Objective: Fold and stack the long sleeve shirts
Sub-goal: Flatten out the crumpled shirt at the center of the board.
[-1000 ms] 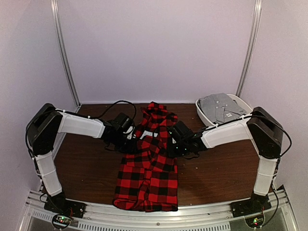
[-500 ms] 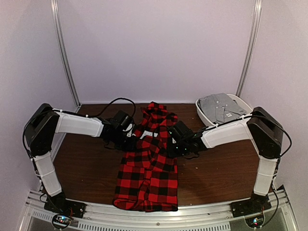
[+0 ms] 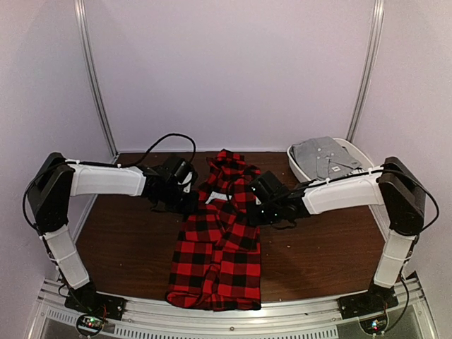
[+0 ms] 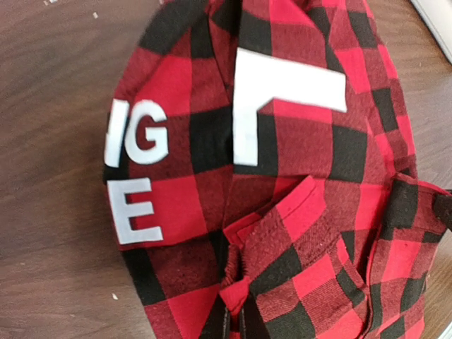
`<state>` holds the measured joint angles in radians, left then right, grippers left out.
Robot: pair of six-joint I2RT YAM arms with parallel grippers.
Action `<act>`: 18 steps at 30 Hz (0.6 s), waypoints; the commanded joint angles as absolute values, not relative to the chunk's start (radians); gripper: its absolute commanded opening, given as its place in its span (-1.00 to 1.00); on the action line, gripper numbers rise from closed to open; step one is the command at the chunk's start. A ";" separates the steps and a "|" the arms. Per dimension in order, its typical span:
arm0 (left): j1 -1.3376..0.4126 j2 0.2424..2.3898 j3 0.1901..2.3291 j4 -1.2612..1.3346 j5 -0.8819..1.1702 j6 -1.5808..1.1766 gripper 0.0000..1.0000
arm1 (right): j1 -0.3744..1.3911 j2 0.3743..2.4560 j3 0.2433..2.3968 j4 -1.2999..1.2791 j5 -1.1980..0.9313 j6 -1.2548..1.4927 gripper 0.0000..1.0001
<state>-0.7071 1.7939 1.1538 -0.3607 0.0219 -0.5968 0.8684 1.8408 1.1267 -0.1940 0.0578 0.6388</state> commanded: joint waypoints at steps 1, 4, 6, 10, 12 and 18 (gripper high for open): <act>-0.696 1.735 1.215 -0.382 -0.059 -0.589 -1.00 | 0.867 1.761 1.144 -0.258 0.138 0.634 -1.00; -0.673 1.712 1.229 -0.395 -0.067 -0.584 -1.00 | 0.864 1.736 1.160 -0.288 0.166 0.624 -1.00; -0.656 1.696 1.244 -0.410 -0.081 -0.575 -1.00 | 0.860 1.721 1.169 -0.312 0.187 0.616 -1.00; -0.590 1.664 1.308 -0.451 -0.103 -0.535 -1.00 | 0.833 1.680 1.195 -0.364 0.223 0.590 -1.00; -0.535 1.652 1.366 -0.483 -0.112 -0.509 -1.00 | 0.809 1.655 1.222 -0.398 0.252 0.564 -1.00; -0.319 1.652 1.623 -0.564 -0.113 -0.438 -1.00 | 0.652 1.554 1.333 -0.503 0.301 0.478 -1.00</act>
